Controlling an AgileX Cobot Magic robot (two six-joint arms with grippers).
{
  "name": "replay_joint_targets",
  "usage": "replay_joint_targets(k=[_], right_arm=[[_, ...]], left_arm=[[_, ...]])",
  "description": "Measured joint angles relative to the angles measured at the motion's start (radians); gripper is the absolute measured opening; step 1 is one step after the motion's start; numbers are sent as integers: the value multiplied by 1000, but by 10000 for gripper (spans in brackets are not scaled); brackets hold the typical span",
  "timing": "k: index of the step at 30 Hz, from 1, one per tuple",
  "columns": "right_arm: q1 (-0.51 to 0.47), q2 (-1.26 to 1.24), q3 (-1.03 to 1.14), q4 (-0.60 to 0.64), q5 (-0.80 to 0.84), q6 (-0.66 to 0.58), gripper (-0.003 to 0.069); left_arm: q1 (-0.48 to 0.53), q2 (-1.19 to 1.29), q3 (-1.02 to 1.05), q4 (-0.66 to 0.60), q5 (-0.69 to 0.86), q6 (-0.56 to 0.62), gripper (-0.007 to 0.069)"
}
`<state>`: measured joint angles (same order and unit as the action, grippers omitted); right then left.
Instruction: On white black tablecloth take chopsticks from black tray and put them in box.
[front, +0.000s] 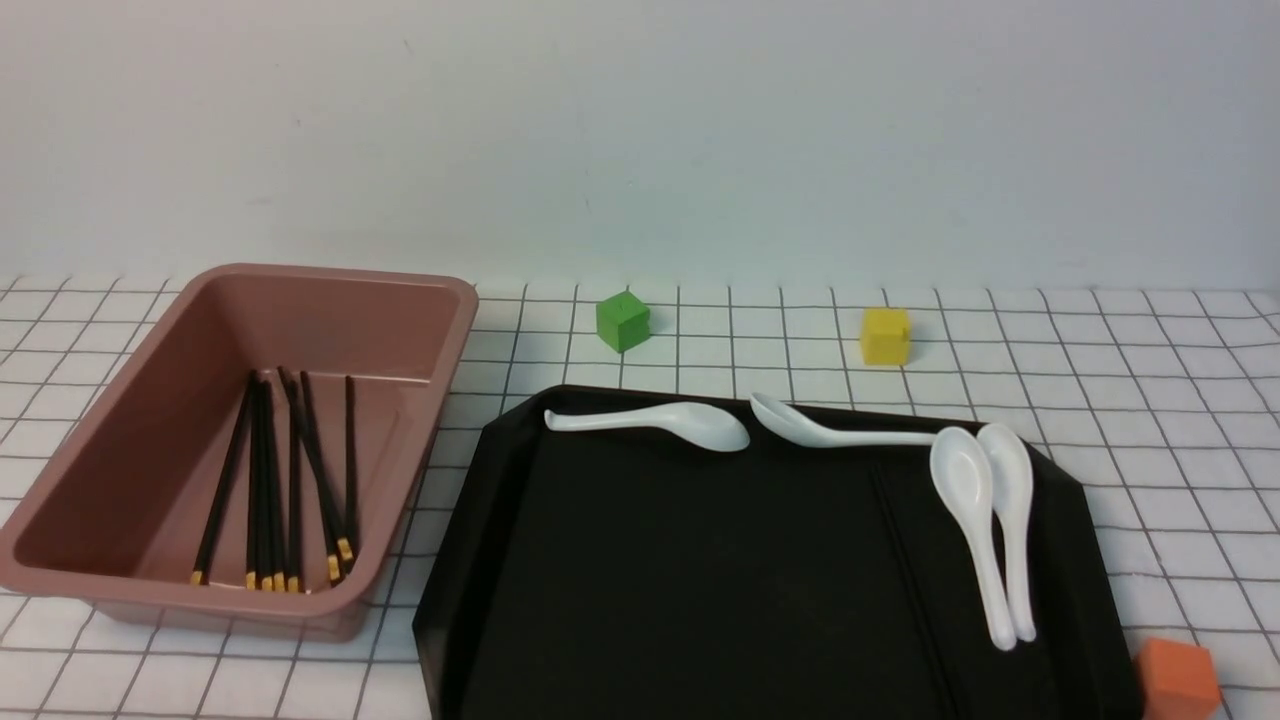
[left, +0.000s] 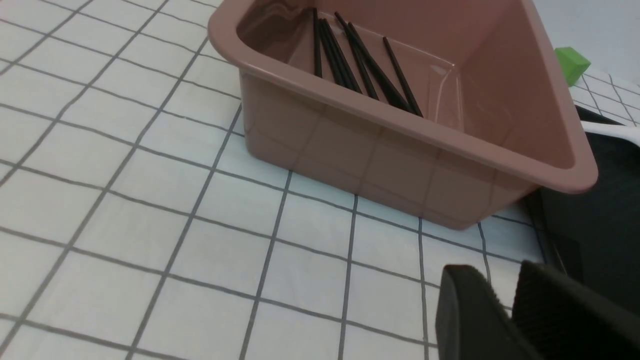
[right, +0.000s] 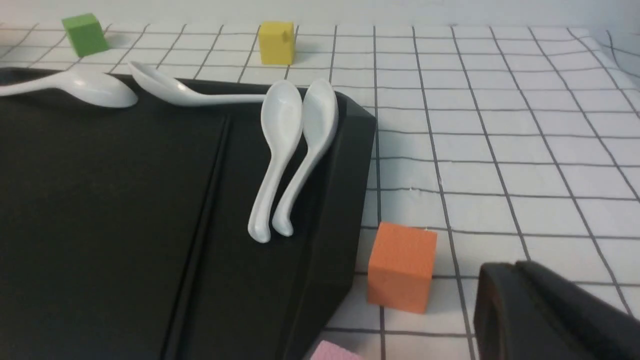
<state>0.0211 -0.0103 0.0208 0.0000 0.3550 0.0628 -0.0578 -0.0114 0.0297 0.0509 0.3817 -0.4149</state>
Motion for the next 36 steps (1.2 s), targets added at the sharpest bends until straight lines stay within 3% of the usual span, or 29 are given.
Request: replay_joint_targets(k=[36], right_arm=[[0,0,-2,0,9,0,83]], left_arm=[[0,0,0,0,-1,0,176]])
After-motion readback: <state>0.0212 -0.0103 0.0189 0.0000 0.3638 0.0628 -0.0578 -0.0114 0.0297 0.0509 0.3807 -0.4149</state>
